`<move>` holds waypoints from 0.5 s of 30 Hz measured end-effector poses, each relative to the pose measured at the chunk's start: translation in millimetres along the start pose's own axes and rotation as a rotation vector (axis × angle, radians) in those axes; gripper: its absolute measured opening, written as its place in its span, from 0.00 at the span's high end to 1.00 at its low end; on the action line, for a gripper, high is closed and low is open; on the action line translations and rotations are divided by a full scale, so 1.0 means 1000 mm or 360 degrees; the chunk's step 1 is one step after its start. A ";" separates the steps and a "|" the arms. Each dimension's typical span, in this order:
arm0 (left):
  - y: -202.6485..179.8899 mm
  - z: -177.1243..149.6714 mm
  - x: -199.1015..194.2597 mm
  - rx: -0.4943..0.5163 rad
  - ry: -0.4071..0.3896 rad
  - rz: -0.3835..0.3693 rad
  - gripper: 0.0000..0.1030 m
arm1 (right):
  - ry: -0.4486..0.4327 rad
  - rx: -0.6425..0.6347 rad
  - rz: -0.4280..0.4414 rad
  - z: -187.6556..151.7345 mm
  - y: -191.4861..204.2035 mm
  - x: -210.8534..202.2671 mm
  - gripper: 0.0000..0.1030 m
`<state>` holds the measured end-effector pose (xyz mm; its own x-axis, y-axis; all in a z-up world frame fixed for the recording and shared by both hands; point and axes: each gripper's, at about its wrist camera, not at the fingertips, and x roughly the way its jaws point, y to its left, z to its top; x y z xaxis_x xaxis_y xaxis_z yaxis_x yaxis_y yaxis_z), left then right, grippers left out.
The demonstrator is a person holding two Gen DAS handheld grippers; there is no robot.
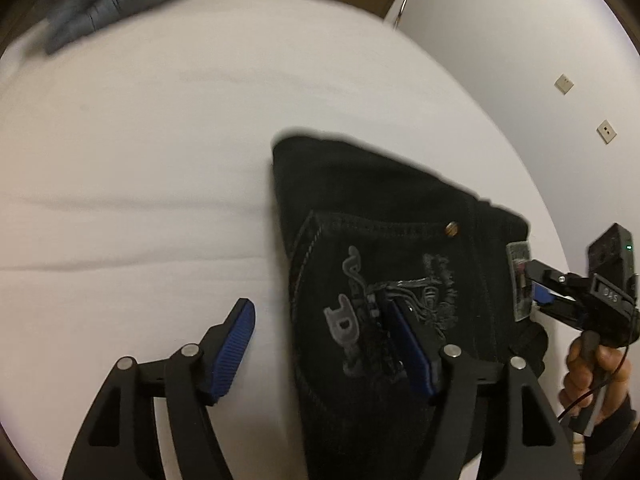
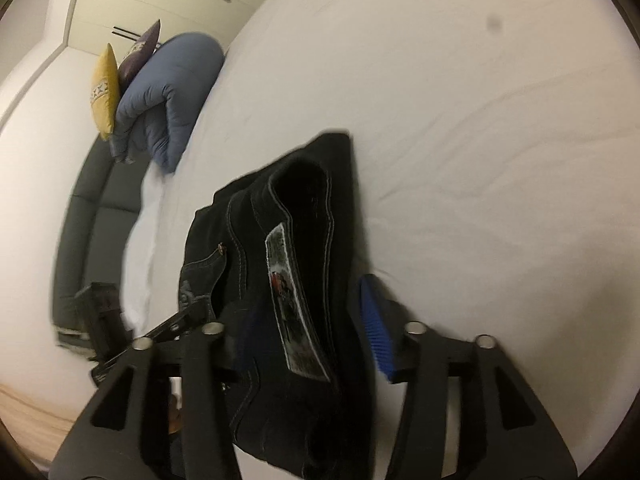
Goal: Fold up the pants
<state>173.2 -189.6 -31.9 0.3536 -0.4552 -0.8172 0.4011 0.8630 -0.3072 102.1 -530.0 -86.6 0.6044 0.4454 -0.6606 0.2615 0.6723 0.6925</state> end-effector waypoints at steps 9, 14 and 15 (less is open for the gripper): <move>-0.079 -0.049 -0.178 0.0440 -0.1024 0.0585 0.00 | -0.0846 -0.0655 -0.0456 -0.054 0.124 -0.142 0.24; -0.088 -0.070 -0.259 0.0361 -0.1219 0.0605 0.00 | -0.1446 -0.1027 -0.0622 -0.121 0.196 -0.219 0.00; -0.092 -0.076 -0.271 0.0375 -0.1247 0.0579 0.00 | -0.1498 -0.1062 -0.0675 -0.130 0.208 -0.227 0.00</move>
<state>-24.1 -129.2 180.7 0.9337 -0.2557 -0.2507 0.2842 0.9550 0.0845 -78.5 -413.9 169.7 0.9447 -0.2967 -0.1395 0.3006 0.9537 0.0074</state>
